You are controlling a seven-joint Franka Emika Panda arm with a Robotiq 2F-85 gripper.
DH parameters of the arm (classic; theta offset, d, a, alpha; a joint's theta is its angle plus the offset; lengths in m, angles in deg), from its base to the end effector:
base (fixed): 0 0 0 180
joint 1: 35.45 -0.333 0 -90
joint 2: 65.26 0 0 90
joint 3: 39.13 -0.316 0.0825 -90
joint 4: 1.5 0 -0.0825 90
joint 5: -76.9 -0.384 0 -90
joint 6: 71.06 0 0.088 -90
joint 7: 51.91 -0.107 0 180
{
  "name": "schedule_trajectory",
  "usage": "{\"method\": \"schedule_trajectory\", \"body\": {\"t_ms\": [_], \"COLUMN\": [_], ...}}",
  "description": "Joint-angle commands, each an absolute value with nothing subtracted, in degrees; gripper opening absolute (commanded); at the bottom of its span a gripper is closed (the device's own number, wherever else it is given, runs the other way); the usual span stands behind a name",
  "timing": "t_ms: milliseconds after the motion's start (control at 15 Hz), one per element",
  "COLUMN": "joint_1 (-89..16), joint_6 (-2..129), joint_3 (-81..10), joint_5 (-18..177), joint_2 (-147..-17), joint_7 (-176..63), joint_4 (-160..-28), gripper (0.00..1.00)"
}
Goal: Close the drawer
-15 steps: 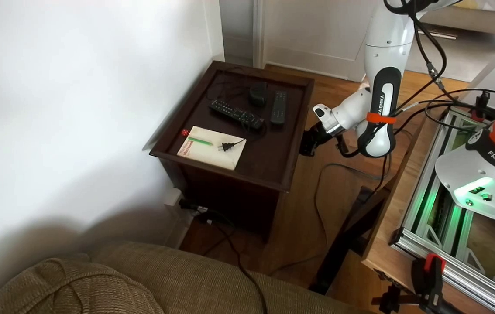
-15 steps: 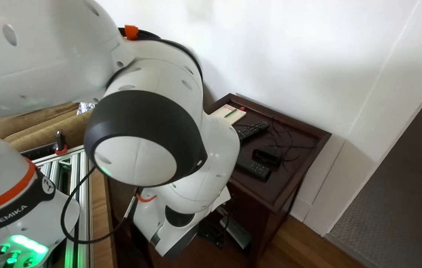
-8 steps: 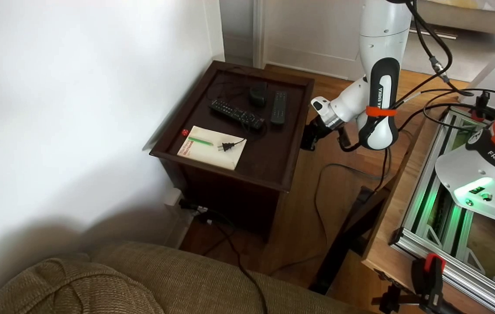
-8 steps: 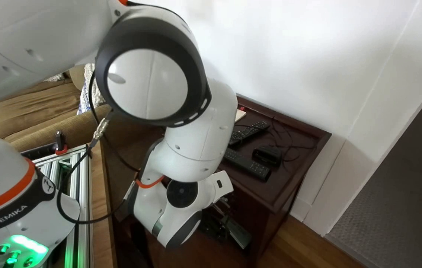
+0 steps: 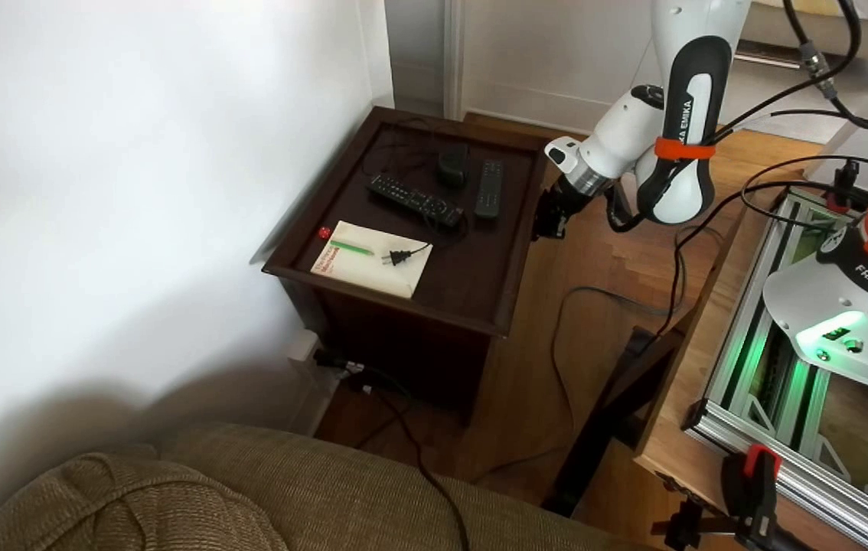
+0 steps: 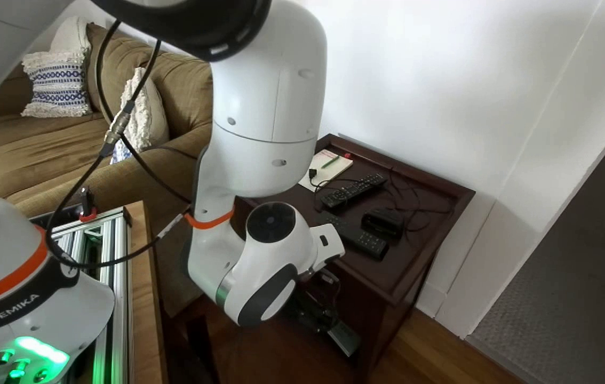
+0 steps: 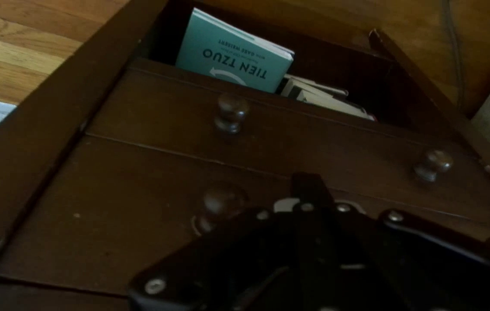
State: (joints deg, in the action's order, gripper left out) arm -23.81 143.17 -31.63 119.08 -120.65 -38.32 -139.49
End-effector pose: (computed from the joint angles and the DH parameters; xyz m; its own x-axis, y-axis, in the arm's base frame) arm 0.3860 -0.0558 -0.0149 0.7369 0.5761 0.3537 0.6125 -0.7904 0.0112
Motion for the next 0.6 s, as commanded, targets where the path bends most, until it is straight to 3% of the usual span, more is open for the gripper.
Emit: {"method": "schedule_trajectory", "body": {"t_ms": [0,400,533], "joint_1": [-23.3,-18.8,-12.9], "joint_6": [132.6,118.0,116.8], "joint_3": [-32.0,-36.7,-40.7], "joint_5": [118.2,117.0,120.6], "joint_2": [-112.0,-102.8,-99.0], "joint_7": [-38.9,-36.9,-39.1], "joint_4": [-146.2,-152.0,-154.5], "gripper": [0.00,0.00,0.00]}}
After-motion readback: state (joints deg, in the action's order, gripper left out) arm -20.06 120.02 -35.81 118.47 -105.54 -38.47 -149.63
